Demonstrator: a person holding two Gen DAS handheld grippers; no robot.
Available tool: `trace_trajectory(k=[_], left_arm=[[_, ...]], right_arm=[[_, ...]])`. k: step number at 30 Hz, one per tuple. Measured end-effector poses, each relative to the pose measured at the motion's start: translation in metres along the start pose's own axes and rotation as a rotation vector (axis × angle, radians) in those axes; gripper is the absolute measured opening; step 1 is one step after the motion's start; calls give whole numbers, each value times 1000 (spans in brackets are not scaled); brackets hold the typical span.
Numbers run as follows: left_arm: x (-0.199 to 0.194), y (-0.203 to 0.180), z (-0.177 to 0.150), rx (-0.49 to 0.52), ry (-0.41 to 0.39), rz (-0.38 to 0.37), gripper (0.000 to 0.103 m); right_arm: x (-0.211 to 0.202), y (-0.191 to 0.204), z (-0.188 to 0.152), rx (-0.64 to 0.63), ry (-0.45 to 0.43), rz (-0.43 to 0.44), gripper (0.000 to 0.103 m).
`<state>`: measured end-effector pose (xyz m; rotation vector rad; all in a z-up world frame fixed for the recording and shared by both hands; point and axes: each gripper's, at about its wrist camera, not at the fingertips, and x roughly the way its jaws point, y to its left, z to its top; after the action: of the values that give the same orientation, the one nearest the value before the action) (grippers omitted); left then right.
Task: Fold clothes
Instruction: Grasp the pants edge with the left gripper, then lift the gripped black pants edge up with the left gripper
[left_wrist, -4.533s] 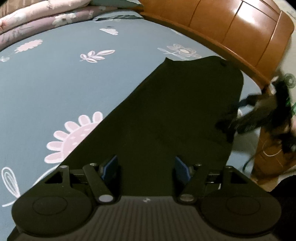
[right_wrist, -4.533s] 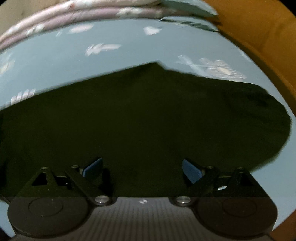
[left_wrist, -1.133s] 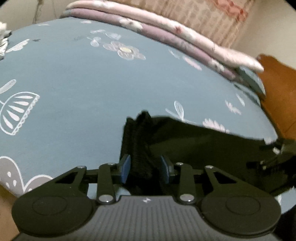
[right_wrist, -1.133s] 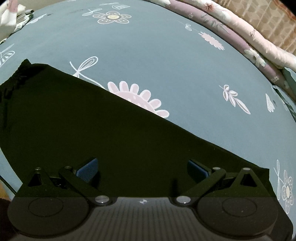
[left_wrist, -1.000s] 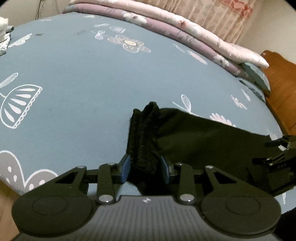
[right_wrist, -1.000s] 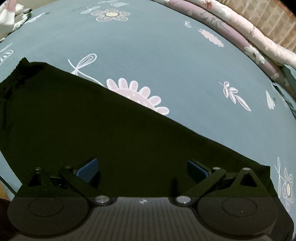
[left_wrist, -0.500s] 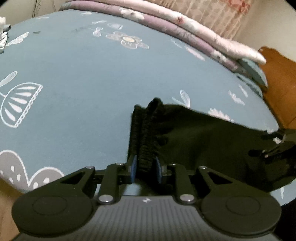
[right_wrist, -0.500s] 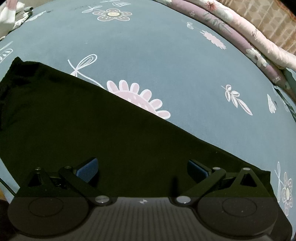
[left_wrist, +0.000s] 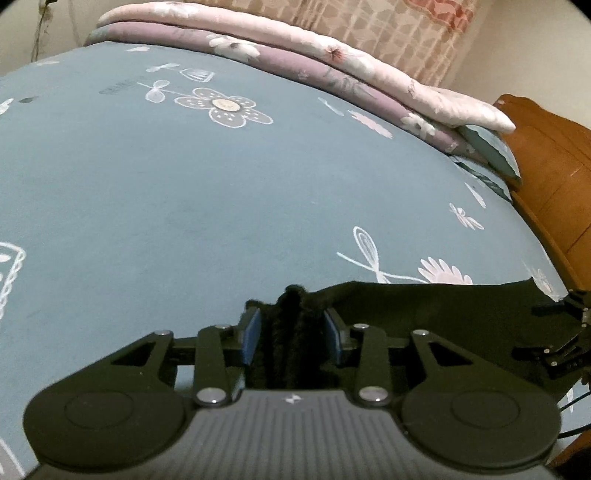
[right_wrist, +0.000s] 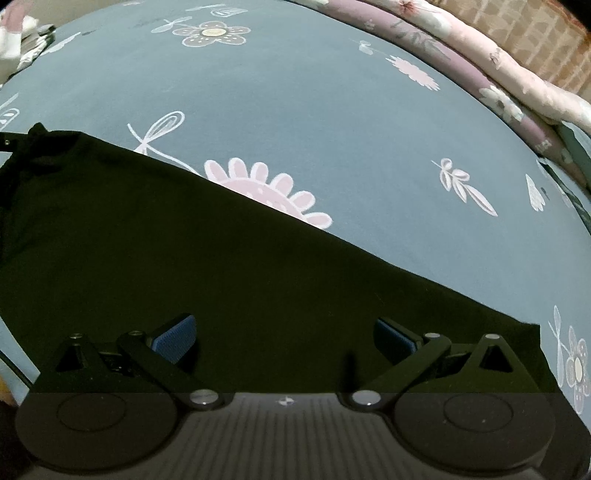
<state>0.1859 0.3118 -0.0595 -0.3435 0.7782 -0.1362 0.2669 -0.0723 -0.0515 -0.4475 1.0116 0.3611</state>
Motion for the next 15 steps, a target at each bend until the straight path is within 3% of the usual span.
trace_trajectory(k=[1,2,3,9,15], left_arm=[[0,-1,1,7,-4,-14,28],[-1,0,2,-5,-9,-16,11],[-2,1,4,-16,-15,-19,8],[-3,12,11,-51,-7,11,9],[-7,13,15,-35,12,49,18]], right_arm=[[0,-1,-1,7,3,-6,103],[0,-2,-2,14,5,-10,103],[0,-4,-3,22,8,-14,103],[-1,-9,-6,54,4,-13,103],[0,-8,-6,46,4,1,103]])
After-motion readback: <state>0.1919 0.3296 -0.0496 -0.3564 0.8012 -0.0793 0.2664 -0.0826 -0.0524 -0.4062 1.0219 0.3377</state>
